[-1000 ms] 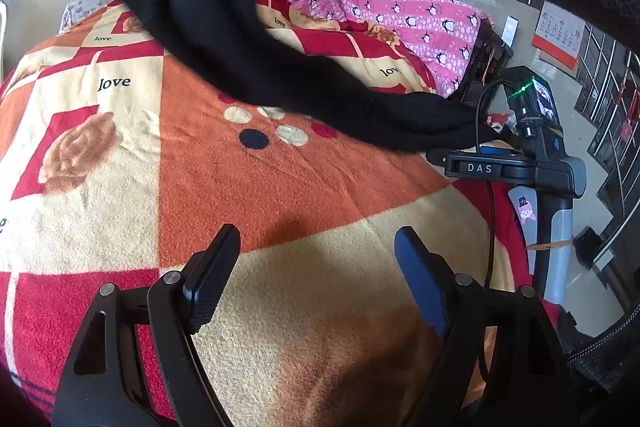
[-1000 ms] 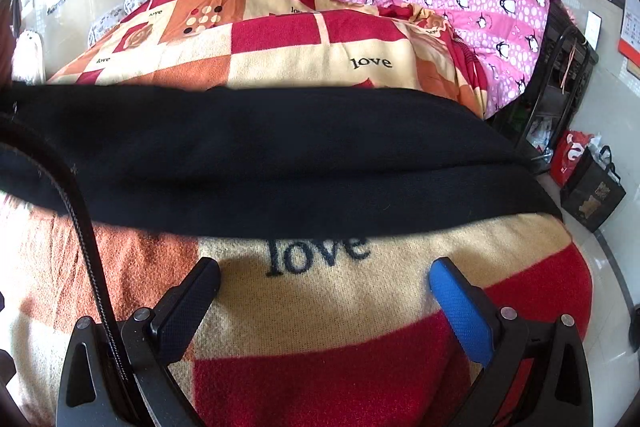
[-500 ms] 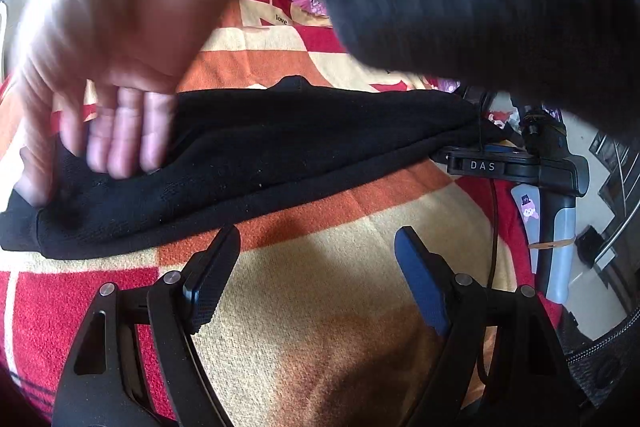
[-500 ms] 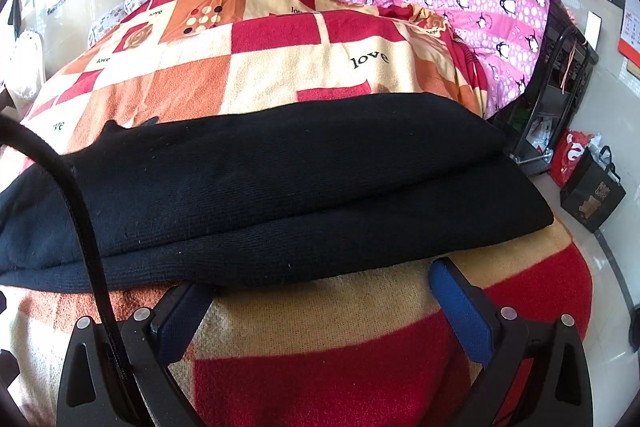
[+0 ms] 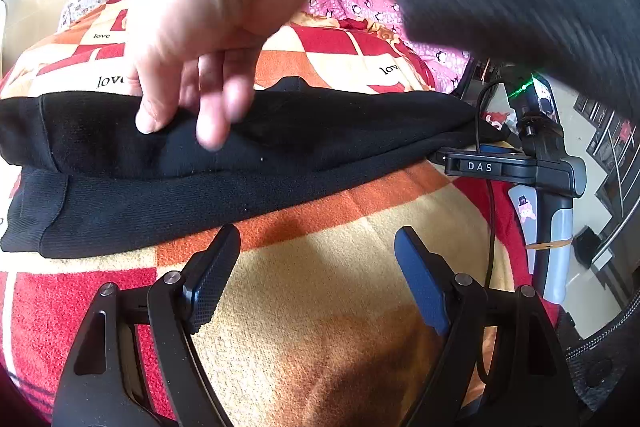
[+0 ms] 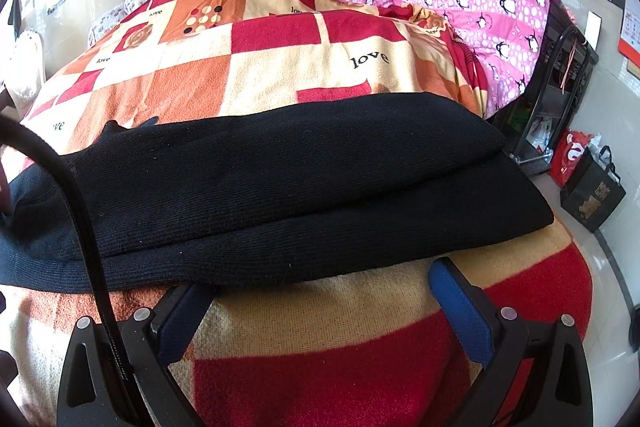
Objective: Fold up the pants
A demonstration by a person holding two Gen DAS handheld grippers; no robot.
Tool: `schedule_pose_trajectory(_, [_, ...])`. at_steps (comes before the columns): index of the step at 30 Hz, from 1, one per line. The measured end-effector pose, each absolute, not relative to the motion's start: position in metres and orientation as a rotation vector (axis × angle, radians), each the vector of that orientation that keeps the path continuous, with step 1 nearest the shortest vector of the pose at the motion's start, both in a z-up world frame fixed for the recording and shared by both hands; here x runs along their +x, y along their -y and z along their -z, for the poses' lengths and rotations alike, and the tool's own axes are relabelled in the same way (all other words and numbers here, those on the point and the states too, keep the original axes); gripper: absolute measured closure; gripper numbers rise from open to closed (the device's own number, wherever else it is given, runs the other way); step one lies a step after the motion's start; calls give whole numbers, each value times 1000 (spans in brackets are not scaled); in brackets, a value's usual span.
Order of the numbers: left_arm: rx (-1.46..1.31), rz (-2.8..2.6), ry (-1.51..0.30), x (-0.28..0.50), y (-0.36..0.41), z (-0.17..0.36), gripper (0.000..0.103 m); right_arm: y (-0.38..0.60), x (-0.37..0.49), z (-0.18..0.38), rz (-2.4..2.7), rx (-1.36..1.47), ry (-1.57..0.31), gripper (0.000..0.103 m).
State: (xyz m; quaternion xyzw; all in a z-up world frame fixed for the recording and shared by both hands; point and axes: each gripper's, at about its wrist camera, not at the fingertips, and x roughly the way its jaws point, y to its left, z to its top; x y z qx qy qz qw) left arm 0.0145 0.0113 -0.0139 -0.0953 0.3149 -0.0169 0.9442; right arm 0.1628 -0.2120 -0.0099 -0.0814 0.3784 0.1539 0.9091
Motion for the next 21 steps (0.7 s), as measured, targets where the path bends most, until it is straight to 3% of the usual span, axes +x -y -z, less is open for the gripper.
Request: schedule_pose_trajectory(21, [-215,24,-659,24,-17,15,23,212,159,11,-317,-168,-780,0])
